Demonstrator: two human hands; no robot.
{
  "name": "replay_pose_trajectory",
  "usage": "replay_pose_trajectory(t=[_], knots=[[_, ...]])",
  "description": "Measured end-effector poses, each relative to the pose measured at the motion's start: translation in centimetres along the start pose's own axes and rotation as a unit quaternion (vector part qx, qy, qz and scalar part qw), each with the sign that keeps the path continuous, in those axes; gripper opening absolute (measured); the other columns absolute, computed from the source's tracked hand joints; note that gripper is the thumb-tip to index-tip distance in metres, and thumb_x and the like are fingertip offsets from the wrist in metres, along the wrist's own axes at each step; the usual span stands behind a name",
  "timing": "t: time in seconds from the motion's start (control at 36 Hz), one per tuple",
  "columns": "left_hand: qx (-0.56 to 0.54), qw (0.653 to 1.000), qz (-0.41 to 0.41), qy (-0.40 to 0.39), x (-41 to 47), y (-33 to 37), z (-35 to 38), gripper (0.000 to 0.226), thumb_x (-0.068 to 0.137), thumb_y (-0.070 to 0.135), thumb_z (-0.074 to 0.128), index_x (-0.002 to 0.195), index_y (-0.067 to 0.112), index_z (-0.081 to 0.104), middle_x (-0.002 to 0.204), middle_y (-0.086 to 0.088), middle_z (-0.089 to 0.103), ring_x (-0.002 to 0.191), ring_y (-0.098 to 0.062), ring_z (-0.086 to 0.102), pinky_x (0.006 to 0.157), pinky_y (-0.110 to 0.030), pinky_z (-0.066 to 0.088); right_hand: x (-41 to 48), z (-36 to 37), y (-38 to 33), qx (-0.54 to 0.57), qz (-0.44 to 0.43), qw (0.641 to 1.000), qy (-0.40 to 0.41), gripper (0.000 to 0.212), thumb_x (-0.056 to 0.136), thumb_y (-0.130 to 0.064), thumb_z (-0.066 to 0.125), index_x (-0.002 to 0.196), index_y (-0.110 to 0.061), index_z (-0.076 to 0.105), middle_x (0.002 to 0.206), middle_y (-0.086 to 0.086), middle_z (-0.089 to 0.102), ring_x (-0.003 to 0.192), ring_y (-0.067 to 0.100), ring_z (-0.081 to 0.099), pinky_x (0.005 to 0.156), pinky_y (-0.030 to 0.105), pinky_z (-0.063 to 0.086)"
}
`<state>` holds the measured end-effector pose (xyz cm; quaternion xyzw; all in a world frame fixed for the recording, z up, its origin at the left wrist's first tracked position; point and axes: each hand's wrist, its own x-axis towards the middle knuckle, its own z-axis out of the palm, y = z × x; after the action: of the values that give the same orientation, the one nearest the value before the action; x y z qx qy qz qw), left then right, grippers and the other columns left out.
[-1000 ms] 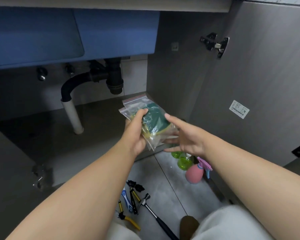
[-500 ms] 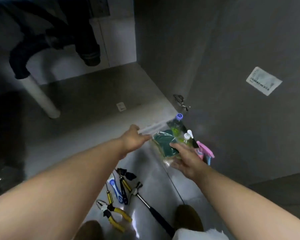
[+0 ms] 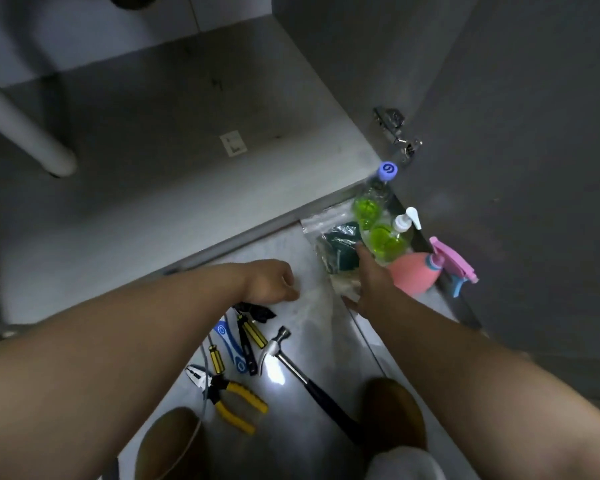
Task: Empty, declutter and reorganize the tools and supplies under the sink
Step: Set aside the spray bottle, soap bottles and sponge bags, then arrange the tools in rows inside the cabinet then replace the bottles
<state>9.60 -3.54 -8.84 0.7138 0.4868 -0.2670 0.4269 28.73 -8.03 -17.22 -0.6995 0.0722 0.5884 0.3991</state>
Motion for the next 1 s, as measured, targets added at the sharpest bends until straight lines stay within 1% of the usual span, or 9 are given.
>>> replay_pose_trajectory(t=[0.08, 0.14, 0.22, 0.33, 0.44, 0.53, 0.67, 0.83, 1.0], knots=[[0.017, 1.000, -0.004, 0.008, 0.1, -1.2, -0.2, 0.046, 0.101, 0.044, 0.054, 0.140, 0.019, 0.053, 0.138, -0.005, 0.056, 0.120, -0.022, 0.055, 0.100, -0.033, 0.045, -0.1, 0.1, -0.3, 0.001, 0.021, 1.000, -0.021, 0.043, 0.081, -0.063, 0.070, 0.100, -0.025, 0.062, 0.111, 0.007, 0.069, 0.097, 0.028, 0.068, 0.076, 0.040, 0.059], [0.024, 0.999, -0.010, 0.017, -0.2, -2.1, -0.6, 0.047, 0.101, 0.045, 0.054, 0.142, 0.022, 0.050, 0.139, -0.004, 0.056, 0.121, -0.022, 0.054, 0.095, -0.030, 0.043, 0.1, 0.2, -0.7, 0.018, -0.001, 0.999, -0.031, 0.041, 0.085, -0.053, 0.072, 0.111, -0.023, 0.062, 0.121, 0.009, 0.066, 0.107, 0.028, 0.066, 0.086, 0.042, 0.059], [0.060, 0.998, -0.023, 0.022, -0.9, -3.5, -1.0, 0.046, 0.101, 0.044, 0.053, 0.142, 0.024, 0.048, 0.140, -0.003, 0.056, 0.123, -0.023, 0.054, 0.096, -0.031, 0.043, 0.3, 0.4, -1.2, 0.044, -0.044, 0.998, -0.025, 0.056, 0.087, -0.045, 0.075, 0.132, -0.019, 0.056, 0.135, 0.007, 0.057, 0.120, 0.027, 0.058, 0.096, 0.040, 0.056], [0.117, 0.992, -0.032, 0.025, -3.0, -4.9, -1.8, 0.046, 0.102, 0.043, 0.053, 0.143, 0.024, 0.049, 0.140, -0.003, 0.056, 0.124, -0.024, 0.054, 0.097, -0.031, 0.045, -1.3, 0.4, -1.3, -0.037, -0.018, 0.999, -0.008, 0.051, 0.084, -0.054, 0.074, 0.117, -0.023, 0.049, 0.110, 0.005, 0.053, 0.097, 0.027, 0.057, 0.070, 0.044, 0.059], [0.139, 0.988, -0.024, 0.059, -6.5, -4.8, -3.4, 0.043, 0.101, 0.039, 0.055, 0.140, 0.023, 0.052, 0.137, -0.004, 0.059, 0.122, -0.024, 0.056, 0.099, -0.032, 0.047, -4.2, 0.3, -2.0, -0.179, 0.029, 0.983, -0.032, 0.045, 0.090, -0.049, 0.065, 0.119, -0.021, 0.046, 0.116, 0.012, 0.045, 0.104, 0.032, 0.054, 0.087, 0.054, 0.056], [0.140, 0.984, -0.019, 0.110, -10.0, -3.9, -4.8, 0.039, 0.100, 0.036, 0.057, 0.136, 0.020, 0.057, 0.134, -0.004, 0.062, 0.120, -0.025, 0.059, 0.100, -0.033, 0.048, -8.3, 1.2, -4.0, -0.280, 0.004, 0.952, -0.122, 0.044, 0.092, -0.039, 0.066, 0.123, -0.009, 0.055, 0.107, 0.016, 0.057, 0.096, 0.029, 0.067, 0.083, 0.056, 0.059], [0.115, 0.969, -0.030, 0.217, -17.8, -2.0, -6.1, 0.032, 0.100, 0.034, 0.056, 0.128, 0.020, 0.061, 0.127, -0.004, 0.067, 0.116, -0.025, 0.061, 0.094, -0.029, 0.047, -18.9, 3.5, -8.4, -0.411, -0.082, 0.869, -0.262, 0.038, 0.096, -0.034, 0.065, 0.125, -0.011, 0.056, 0.123, 0.019, 0.061, 0.107, 0.028, 0.071, 0.086, 0.057, 0.059], [0.104, 0.946, -0.070, 0.298, -28.7, -1.1, -4.5, 0.028, 0.097, 0.032, 0.058, 0.123, 0.024, 0.067, 0.125, -0.001, 0.068, 0.116, -0.023, 0.062, 0.094, -0.028, 0.047, -31.4, 4.4, -8.6, -0.516, -0.195, 0.773, -0.314, 0.036, 0.099, -0.034, 0.061, 0.128, -0.016, 0.049, 0.123, 0.014, 0.062, 0.107, 0.025, 0.070, 0.083, 0.051, 0.061], [0.084, 0.933, -0.093, 0.337, -34.6, 0.4, -2.6, 0.027, 0.094, 0.027, 0.059, 0.119, 0.025, 0.069, 0.122, 0.002, 0.070, 0.114, -0.022, 0.063, 0.089, -0.024, 0.044, -37.0, 4.0, -6.0, -0.555, -0.253, 0.717, -0.337, 0.047, 0.098, -0.036, 0.061, 0.138, -0.017, 0.047, 0.119, 0.012, 0.063, 0.107, 0.023, 0.068, 0.087, 0.045, 0.059]])
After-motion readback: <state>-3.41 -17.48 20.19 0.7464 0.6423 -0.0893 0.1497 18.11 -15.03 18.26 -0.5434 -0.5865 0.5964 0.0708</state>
